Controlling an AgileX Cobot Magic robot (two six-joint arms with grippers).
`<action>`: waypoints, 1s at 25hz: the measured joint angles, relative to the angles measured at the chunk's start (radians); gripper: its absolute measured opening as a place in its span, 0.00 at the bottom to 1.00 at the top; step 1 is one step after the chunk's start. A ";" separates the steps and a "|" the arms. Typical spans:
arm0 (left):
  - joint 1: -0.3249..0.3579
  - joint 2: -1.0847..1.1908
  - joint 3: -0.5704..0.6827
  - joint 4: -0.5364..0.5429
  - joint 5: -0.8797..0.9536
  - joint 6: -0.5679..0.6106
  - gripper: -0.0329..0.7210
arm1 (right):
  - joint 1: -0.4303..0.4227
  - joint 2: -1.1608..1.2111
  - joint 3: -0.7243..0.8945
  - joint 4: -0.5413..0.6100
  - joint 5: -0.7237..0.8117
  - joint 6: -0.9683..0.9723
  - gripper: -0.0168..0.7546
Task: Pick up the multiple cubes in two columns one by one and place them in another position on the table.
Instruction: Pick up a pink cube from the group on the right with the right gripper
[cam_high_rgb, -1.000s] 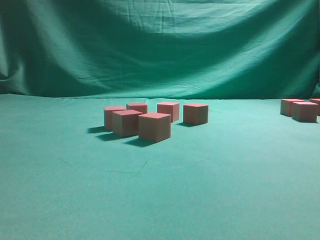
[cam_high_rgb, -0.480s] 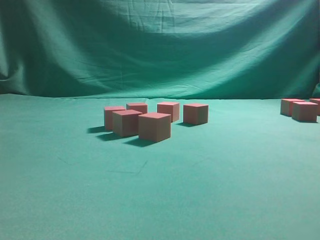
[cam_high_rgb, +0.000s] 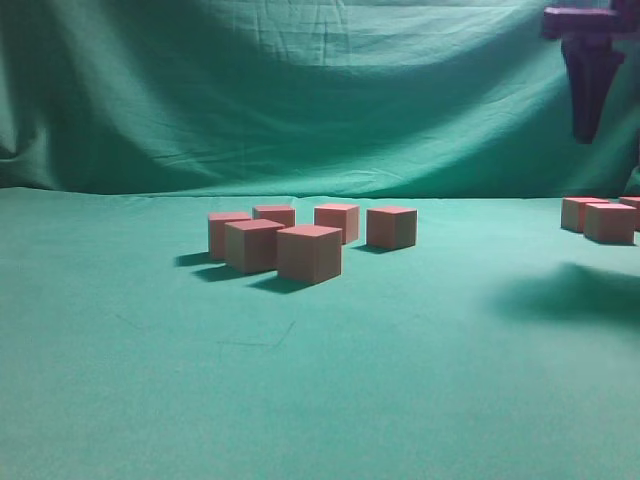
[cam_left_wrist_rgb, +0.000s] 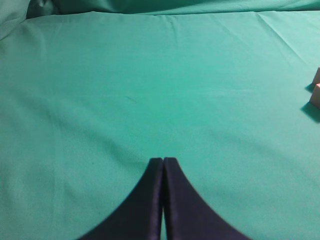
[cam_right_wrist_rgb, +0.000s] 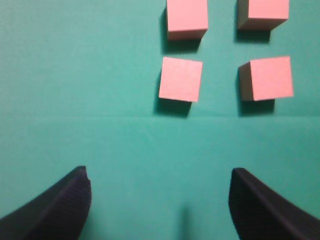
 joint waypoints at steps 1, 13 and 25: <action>0.000 0.000 0.000 0.000 0.000 0.000 0.04 | 0.000 0.016 0.000 0.000 -0.026 0.004 0.76; 0.000 0.000 0.000 0.000 0.000 0.000 0.04 | -0.025 0.148 0.000 -0.004 -0.229 0.065 0.76; 0.000 0.000 0.000 0.000 0.000 0.000 0.04 | -0.025 0.245 0.000 -0.052 -0.323 0.083 0.76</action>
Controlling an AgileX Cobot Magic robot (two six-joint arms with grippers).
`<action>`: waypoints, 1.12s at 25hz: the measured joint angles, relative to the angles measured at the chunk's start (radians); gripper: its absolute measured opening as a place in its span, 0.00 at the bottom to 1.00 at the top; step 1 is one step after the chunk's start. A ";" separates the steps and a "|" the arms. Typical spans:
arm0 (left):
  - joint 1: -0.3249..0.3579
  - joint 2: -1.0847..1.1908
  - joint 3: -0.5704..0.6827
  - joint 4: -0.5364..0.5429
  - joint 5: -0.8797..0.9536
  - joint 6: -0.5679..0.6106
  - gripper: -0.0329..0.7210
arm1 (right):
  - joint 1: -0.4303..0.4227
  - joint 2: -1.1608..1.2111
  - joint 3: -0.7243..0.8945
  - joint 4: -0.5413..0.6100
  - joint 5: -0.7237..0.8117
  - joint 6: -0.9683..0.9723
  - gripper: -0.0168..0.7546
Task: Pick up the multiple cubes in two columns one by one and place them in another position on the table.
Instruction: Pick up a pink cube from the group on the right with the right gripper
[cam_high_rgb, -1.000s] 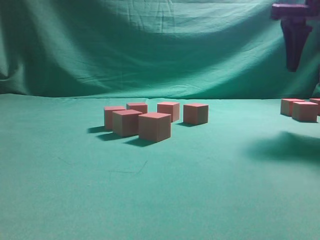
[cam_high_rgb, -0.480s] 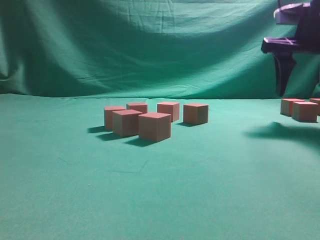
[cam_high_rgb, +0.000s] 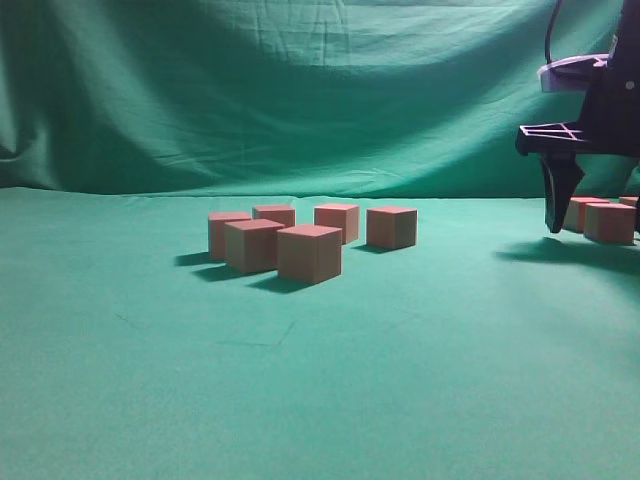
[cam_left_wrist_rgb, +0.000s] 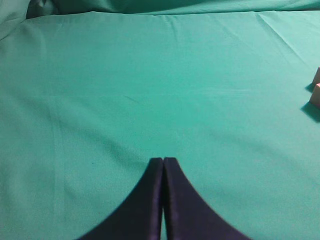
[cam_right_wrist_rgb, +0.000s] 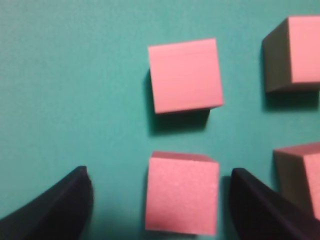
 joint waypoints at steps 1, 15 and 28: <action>0.000 0.000 0.000 0.000 0.000 0.000 0.04 | 0.000 0.005 0.000 0.000 -0.005 0.000 0.76; 0.000 0.000 0.000 0.000 0.000 0.000 0.04 | 0.000 0.004 0.000 -0.002 0.041 0.000 0.37; 0.000 0.000 0.000 0.000 0.000 0.000 0.04 | 0.000 -0.381 0.000 0.117 0.331 -0.051 0.37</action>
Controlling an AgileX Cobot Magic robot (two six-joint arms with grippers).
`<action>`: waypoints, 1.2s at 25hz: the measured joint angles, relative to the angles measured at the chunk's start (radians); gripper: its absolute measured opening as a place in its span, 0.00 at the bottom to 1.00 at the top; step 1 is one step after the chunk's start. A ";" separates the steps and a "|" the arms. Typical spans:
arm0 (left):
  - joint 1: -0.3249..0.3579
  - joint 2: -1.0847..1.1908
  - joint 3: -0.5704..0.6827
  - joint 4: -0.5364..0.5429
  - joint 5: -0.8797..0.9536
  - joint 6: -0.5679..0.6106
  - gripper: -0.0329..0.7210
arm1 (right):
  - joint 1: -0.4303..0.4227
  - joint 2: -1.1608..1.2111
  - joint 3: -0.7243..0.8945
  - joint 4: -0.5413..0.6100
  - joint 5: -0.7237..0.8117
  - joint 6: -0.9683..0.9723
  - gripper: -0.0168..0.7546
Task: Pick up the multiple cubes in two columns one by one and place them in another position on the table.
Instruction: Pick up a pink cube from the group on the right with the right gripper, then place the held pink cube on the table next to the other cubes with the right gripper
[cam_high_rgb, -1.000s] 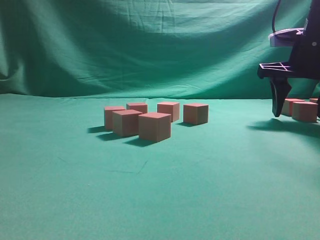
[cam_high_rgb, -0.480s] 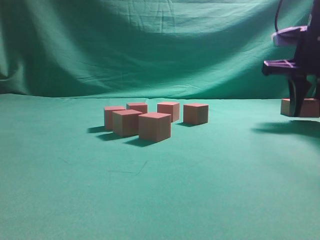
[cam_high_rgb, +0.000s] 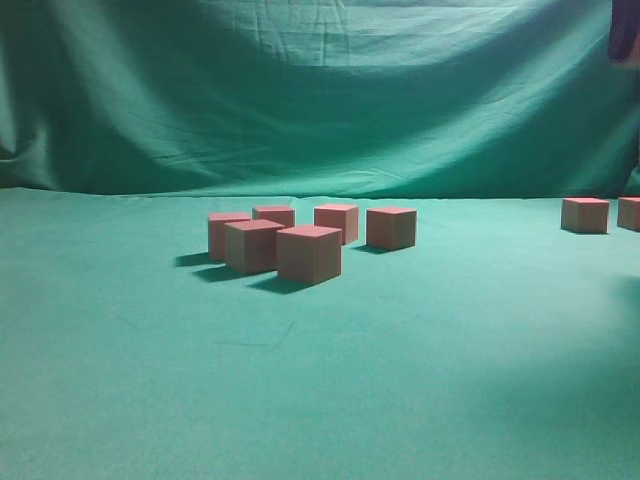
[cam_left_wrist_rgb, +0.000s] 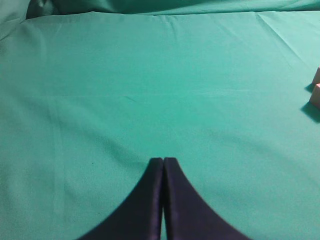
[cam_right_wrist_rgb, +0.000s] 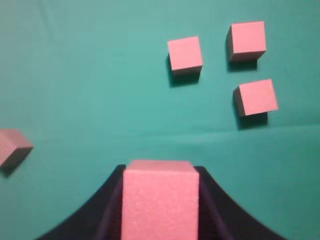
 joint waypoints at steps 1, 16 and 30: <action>0.000 0.000 0.000 0.000 0.000 0.000 0.04 | 0.000 -0.029 0.000 0.023 0.029 -0.018 0.37; 0.000 0.000 0.000 0.000 0.000 0.000 0.04 | 0.199 -0.485 0.366 0.189 0.084 -0.147 0.37; 0.000 0.000 0.000 0.000 0.000 0.000 0.04 | 0.582 -0.207 0.386 0.236 -0.168 -0.094 0.37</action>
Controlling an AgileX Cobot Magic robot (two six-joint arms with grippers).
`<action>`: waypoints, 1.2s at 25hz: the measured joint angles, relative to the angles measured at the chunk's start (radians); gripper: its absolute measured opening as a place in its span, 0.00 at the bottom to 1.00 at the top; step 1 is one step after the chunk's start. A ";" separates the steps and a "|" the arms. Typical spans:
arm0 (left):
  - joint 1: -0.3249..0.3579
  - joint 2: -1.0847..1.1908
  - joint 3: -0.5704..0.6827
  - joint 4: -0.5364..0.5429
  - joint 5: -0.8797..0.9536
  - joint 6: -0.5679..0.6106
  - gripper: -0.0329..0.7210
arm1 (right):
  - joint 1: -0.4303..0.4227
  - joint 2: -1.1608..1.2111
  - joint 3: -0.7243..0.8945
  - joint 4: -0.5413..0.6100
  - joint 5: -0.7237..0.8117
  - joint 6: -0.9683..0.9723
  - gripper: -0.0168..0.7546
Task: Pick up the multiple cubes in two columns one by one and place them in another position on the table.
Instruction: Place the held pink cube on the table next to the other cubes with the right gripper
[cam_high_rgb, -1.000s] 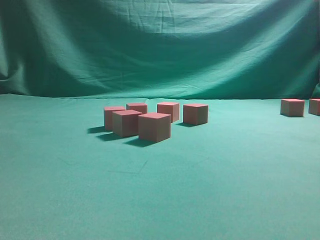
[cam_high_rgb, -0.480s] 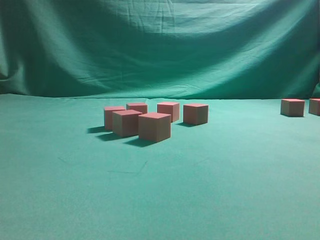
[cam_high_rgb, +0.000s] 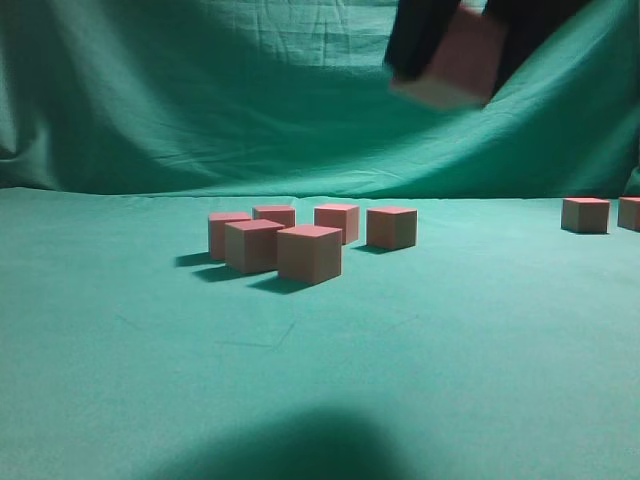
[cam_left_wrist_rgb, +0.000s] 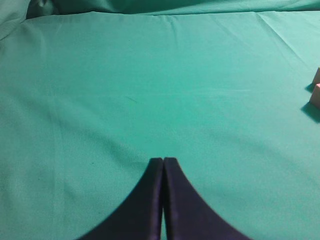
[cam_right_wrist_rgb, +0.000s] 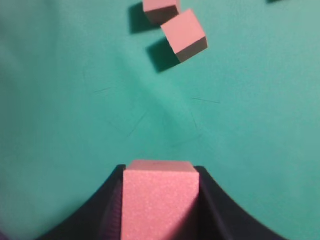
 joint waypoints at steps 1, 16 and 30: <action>0.000 0.000 0.000 0.000 0.000 0.000 0.04 | 0.000 0.038 -0.017 0.000 -0.002 0.018 0.37; 0.000 0.000 0.000 0.000 0.000 0.000 0.04 | 0.000 0.372 -0.187 -0.132 0.001 0.169 0.37; 0.000 0.000 0.000 0.000 0.000 0.000 0.04 | 0.031 0.437 -0.194 -0.295 -0.100 0.288 0.37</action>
